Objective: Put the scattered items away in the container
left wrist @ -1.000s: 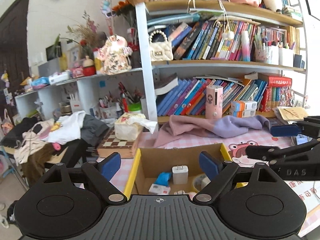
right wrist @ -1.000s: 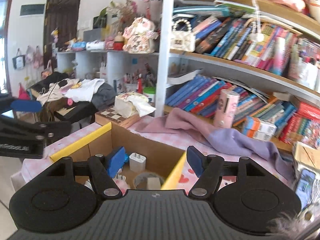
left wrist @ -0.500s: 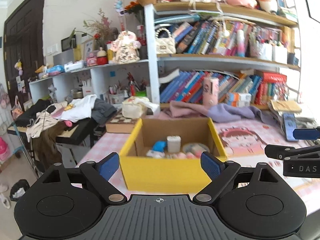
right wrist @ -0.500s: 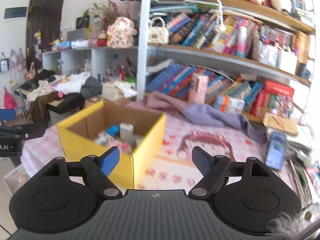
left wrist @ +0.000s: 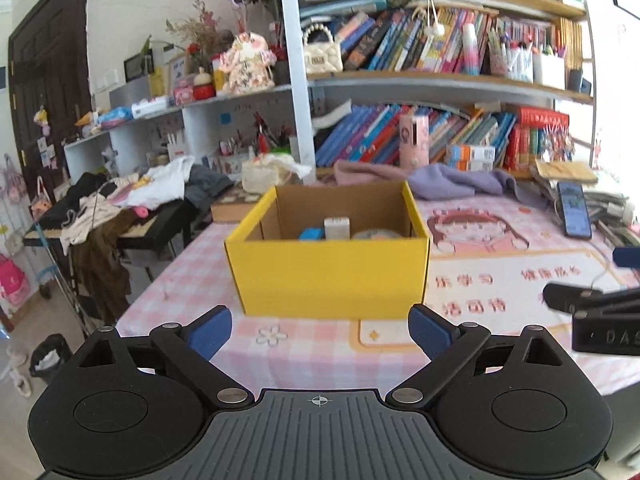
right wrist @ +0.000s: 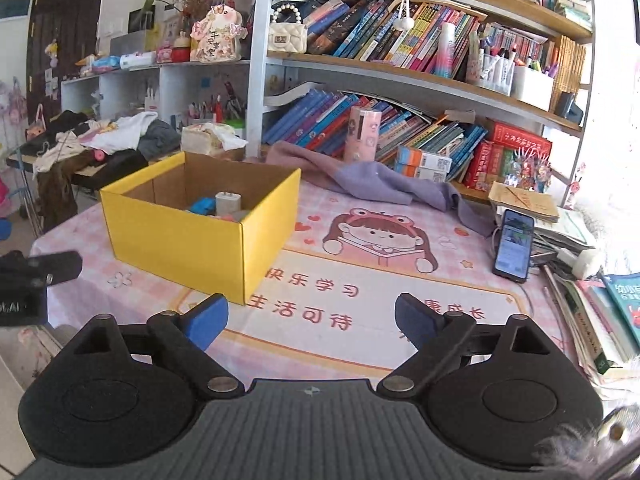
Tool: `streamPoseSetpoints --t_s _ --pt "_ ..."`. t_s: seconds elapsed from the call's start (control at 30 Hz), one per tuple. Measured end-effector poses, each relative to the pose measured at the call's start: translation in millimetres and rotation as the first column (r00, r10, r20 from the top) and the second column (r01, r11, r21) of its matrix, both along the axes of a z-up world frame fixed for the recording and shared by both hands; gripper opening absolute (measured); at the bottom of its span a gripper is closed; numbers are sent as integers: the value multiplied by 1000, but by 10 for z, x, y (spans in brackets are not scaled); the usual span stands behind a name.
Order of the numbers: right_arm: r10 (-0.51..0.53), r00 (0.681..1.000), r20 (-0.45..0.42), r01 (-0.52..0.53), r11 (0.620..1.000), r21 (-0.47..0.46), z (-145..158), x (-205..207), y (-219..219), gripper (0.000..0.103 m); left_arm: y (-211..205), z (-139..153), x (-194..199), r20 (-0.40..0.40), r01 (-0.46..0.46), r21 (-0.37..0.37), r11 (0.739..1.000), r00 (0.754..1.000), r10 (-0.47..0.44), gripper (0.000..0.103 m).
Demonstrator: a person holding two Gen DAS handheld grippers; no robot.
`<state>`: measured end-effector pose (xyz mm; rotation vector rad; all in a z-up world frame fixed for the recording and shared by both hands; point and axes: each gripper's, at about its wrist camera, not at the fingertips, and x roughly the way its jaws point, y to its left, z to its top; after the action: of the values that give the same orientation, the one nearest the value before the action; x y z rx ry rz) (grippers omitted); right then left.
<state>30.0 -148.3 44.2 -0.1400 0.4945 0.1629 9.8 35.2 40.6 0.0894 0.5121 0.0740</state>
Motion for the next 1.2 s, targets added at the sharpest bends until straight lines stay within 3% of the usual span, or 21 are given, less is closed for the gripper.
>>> streamPoseSetpoints --t_s 0.27,0.47,0.63,0.9,1.2 --pt "57 998 -8 -58 998 -23 11 -21 -163 95 -90 28 49 6 47 43 998 999 -47 97" --pt "-16 999 -28 17 999 44 -10 -65 -254 97 -160 11 47 -8 18 4 1000 1000 -18 98" --pt "-1 999 -34 3 999 47 -33 -98 -290 103 -195 -47 -1 -30 10 9 1000 1000 -9 99" --pt "-19 994 -111 26 998 59 -115 -130 -412 103 -340 -154 -41 -97 19 8 1000 995 -18 102" --pt "-38 989 -141 49 996 78 -151 -211 -528 103 -442 -182 -57 -113 34 9 999 993 -33 102"
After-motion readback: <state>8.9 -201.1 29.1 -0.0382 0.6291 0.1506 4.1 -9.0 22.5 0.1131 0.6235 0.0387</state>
